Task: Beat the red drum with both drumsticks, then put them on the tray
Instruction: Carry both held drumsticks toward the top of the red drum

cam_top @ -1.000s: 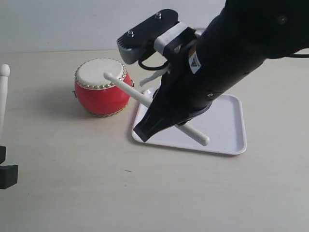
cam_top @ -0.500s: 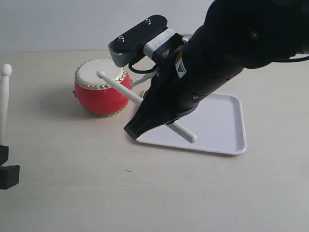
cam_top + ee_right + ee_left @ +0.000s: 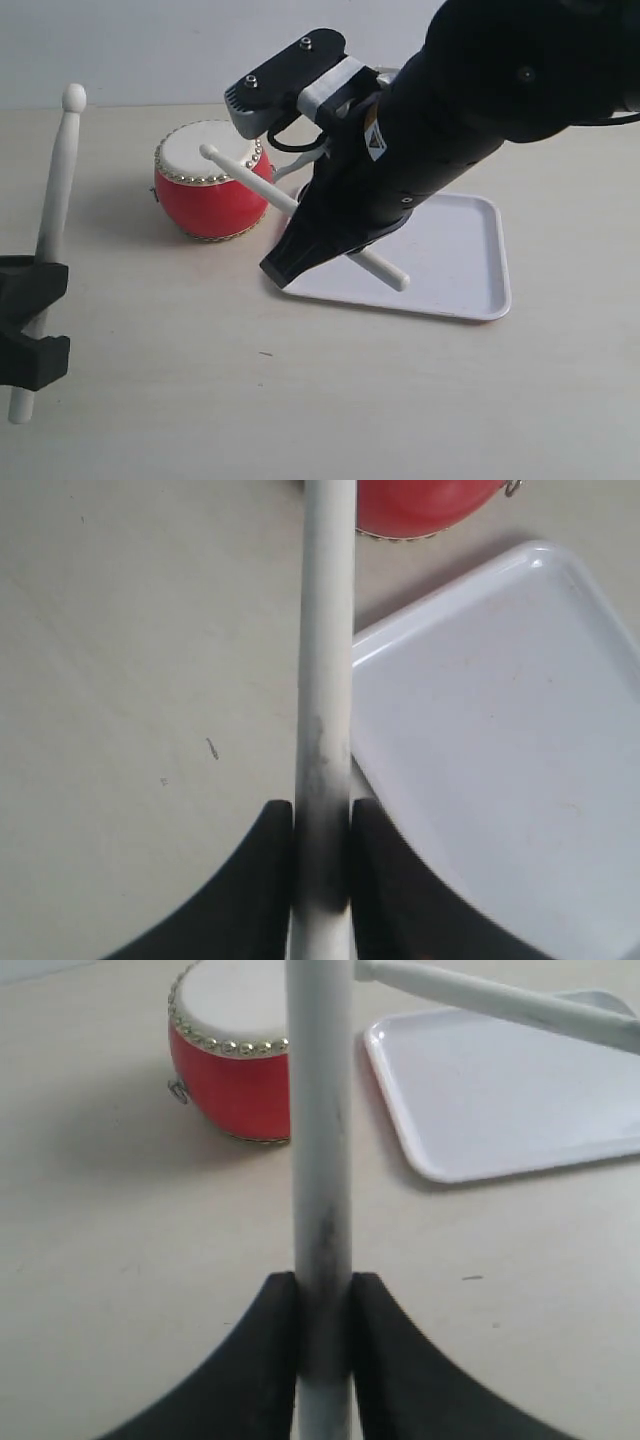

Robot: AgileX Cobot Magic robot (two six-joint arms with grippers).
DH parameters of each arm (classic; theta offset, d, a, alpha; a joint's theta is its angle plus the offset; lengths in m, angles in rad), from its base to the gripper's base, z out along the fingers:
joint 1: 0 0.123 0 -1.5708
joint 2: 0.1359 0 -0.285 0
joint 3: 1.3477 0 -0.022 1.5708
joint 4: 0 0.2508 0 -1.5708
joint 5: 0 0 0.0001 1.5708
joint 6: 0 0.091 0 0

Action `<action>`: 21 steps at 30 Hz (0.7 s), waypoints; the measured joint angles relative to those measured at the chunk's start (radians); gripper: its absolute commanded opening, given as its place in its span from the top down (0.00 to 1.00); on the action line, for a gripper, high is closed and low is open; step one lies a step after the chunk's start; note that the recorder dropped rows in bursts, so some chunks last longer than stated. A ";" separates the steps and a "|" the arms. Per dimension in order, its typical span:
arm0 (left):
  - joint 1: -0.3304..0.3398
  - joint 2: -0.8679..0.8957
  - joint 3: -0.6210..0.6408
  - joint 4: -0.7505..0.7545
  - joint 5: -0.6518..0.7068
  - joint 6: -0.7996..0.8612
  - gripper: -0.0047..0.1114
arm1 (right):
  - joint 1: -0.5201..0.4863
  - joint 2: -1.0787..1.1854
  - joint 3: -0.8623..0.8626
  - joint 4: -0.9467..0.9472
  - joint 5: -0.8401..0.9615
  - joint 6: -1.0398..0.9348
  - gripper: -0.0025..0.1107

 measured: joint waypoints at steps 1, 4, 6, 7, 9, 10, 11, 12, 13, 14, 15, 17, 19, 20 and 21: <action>0.012 0.000 -0.005 0.000 0.005 0.002 0.96 | 0.000 0.000 0.000 0.000 -0.002 0.000 0.98; 0.061 0.000 -0.052 -0.002 0.022 0.038 0.96 | 0.000 0.000 0.000 -0.002 -0.002 0.000 0.98; 0.095 0.002 -0.096 -0.024 0.023 0.106 0.96 | 0.000 0.000 0.000 -0.002 -0.002 0.000 0.98; 0.115 0.008 -0.124 -0.045 0.025 0.148 0.96 | 0.000 0.000 0.000 -0.004 -0.002 0.000 0.98; 0.152 0.025 -0.180 -0.085 0.028 0.233 0.96 | 0.000 0.000 0.000 -0.004 -0.002 0.000 0.98; 0.173 0.039 -0.211 -0.111 0.034 0.283 0.96 | 0.000 0.000 0.000 -0.004 -0.002 0.000 0.98; 0.196 0.052 -0.241 -0.139 0.036 0.325 0.96 | 0.000 0.000 0.000 -0.004 -0.005 0.000 0.98; 0.219 0.071 -0.271 -0.169 0.038 0.379 0.96 | 0.000 0.000 0.000 -0.004 -0.005 0.000 0.98; 0.242 0.092 -0.298 -0.200 0.038 0.436 0.96 | 0.000 0.000 0.000 -0.004 -0.007 0.000 0.98; 0.262 0.116 -0.319 -0.226 0.041 0.493 0.96 | 0.000 0.000 0.000 -0.012 -0.007 0.000 0.98; 0.286 0.142 -0.344 -0.258 0.045 0.550 0.96 | 0.000 0.000 0.000 -0.020 -0.009 0.000 0.98; 0.336 0.198 -0.391 -0.313 0.065 0.656 0.96 | 0.000 0.000 0.000 -0.037 -0.010 0.000 0.98; 0.382 0.255 -0.431 -0.357 0.089 0.740 0.96 | 0.000 0.000 0.000 -0.047 -0.010 0.000 0.98; 0.409 0.287 -0.451 -0.383 0.102 0.785 0.96 | 0.000 0.000 0.000 -0.052 -0.010 0.000 0.98; 0.429 0.312 -0.469 -0.412 0.109 0.821 0.96 | 0.000 0.000 0.000 -0.054 -0.010 0.000 0.98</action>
